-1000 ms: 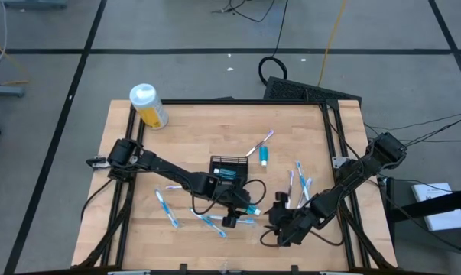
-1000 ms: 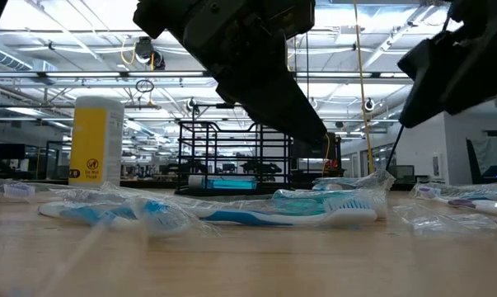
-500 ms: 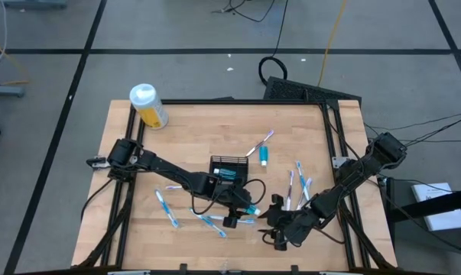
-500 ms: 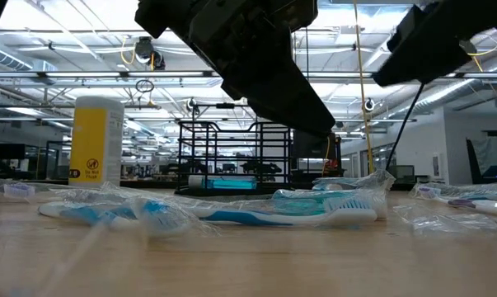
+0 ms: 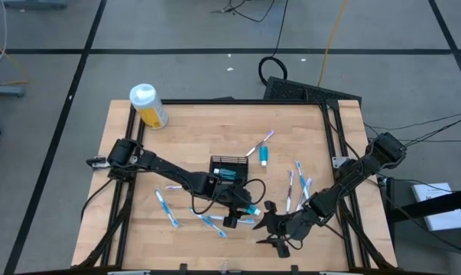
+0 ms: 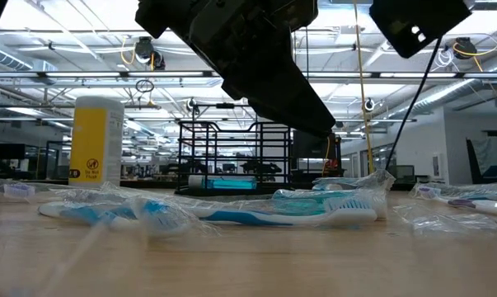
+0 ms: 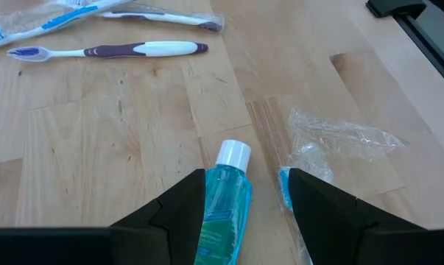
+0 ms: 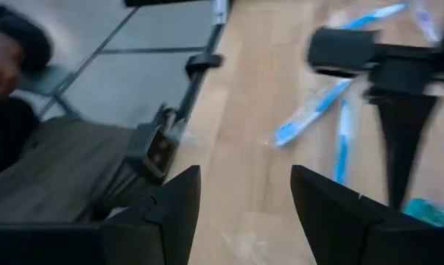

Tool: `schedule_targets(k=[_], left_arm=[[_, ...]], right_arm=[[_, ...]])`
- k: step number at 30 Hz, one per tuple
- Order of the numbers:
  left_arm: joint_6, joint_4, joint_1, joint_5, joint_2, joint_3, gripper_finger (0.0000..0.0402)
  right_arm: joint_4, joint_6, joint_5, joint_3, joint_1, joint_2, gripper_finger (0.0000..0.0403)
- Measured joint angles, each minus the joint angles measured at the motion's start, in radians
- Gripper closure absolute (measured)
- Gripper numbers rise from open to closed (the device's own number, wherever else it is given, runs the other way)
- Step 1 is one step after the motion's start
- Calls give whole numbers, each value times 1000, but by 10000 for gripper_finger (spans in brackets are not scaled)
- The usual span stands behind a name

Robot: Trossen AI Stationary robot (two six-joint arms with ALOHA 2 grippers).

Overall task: Pick & Place toothbrushing station
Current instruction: Put the blue mouthwash into the wire organizer

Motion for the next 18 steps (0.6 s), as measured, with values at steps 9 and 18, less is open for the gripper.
schedule_targets(k=[9, 18], left_arm=[[-11, -36, -1, 11, 0, 0, 199], [-16, -52, -3, 11, 0, 0, 199]], right_arm=[[36, -67, -36, -27, -1, 0, 197], [132, -43, -20, -132, -29, 0, 197]])
